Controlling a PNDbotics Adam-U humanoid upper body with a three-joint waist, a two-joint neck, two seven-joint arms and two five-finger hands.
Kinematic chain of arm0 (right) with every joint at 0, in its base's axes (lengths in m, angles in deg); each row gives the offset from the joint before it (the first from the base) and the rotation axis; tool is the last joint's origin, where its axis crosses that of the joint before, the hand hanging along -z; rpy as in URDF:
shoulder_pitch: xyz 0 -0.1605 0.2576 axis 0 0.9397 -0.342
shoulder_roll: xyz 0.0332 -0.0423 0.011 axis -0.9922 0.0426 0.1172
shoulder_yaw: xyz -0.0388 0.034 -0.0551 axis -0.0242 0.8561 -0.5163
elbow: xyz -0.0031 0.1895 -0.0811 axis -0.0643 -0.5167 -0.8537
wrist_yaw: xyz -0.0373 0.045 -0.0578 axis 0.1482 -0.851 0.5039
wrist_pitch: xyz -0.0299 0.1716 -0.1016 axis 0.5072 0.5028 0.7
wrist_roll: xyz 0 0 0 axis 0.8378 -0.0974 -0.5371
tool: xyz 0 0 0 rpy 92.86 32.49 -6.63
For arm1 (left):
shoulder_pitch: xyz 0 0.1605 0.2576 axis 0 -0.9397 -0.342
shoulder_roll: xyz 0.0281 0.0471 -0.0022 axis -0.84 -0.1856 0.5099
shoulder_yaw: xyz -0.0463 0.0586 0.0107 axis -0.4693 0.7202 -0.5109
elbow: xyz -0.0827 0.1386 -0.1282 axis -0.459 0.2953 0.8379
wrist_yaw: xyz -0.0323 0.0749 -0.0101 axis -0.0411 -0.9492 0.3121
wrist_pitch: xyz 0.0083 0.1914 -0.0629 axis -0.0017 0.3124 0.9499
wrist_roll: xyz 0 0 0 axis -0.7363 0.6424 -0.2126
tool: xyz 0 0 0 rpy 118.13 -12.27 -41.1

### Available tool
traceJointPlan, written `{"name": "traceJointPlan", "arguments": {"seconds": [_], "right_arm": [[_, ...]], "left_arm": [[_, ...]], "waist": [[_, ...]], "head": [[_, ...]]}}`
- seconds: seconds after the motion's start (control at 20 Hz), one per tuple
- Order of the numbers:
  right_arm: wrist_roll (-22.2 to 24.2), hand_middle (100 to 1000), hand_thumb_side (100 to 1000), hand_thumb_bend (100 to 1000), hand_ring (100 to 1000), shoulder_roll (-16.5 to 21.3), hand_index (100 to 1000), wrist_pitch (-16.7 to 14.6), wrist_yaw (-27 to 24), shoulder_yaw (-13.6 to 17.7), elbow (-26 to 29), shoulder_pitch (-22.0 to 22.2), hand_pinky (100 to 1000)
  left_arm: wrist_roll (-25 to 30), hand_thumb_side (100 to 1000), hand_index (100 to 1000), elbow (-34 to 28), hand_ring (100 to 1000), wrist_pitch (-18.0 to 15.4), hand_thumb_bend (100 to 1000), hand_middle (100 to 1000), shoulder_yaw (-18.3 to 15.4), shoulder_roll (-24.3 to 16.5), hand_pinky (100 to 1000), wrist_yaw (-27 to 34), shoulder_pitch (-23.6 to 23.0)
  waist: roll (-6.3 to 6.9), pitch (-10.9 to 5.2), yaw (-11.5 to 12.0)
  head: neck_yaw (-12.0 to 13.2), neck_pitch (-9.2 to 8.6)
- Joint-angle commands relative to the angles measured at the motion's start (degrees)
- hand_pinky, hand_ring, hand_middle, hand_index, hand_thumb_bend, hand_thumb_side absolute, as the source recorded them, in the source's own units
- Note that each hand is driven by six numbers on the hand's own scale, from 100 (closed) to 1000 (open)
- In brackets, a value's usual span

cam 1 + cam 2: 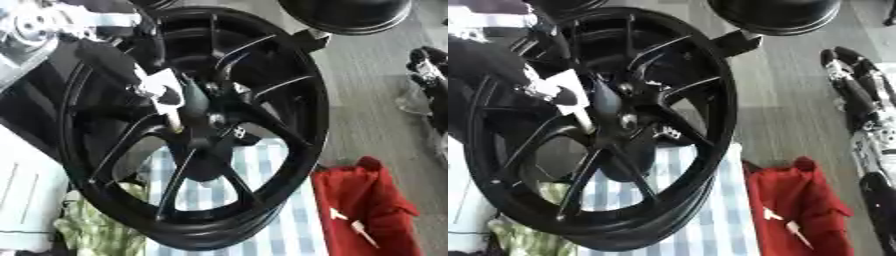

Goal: Pull the pin out of the wheel hub.

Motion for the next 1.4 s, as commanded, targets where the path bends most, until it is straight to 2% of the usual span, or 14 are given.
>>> {"name": "traceJointPlan", "arguments": {"seconds": [0.05,0.4,0.75,1.1,1.3,1.4], "right_arm": [[-0.04,863,392,334,846,1.66,827,-0.13,0.15,0.32,0.69,-0.69,953],[0.12,863,393,333,846,1.63,827,0.02,0.19,0.09,0.58,-0.88,953],[0.08,862,393,334,846,1.73,827,0.04,0.20,0.02,0.49,-0.94,953],[0.05,862,393,334,846,1.86,828,0.03,0.24,-0.05,0.41,-0.79,953],[0.09,862,394,334,846,1.89,828,0.04,0.29,-0.09,0.36,-0.75,953],[0.16,862,394,334,846,1.89,828,0.07,0.32,-0.17,0.35,-0.78,953]], "left_arm": [[5.80,610,766,0.67,791,5.02,656,750,-0.30,-0.11,869,-0.55,0.76],[6.23,604,737,2.60,780,4.42,608,732,0.32,1.94,861,-0.90,1.27],[6.24,508,707,2.92,776,3.22,564,724,0.78,2.04,854,-2.01,1.45],[6.24,459,656,3.34,774,2.50,526,716,1.46,1.64,854,-2.48,1.05],[6.24,336,609,2.98,771,2.16,460,703,1.34,1.46,852,-2.35,1.12],[6.24,318,594,2.54,768,2.14,449,699,1.17,1.45,850,-2.33,1.27]], "waist": [[-0.06,-0.87,-0.18],[0.02,-0.86,-0.46],[0.25,-0.83,-0.48],[0.28,-0.91,-0.26],[0.32,-0.92,-0.23],[0.33,-0.93,-0.24]], "head": [[-0.25,-0.70],[-0.18,-0.51],[-0.22,-0.28],[-0.20,-0.36],[-0.25,-0.30],[-0.28,-0.36]]}}
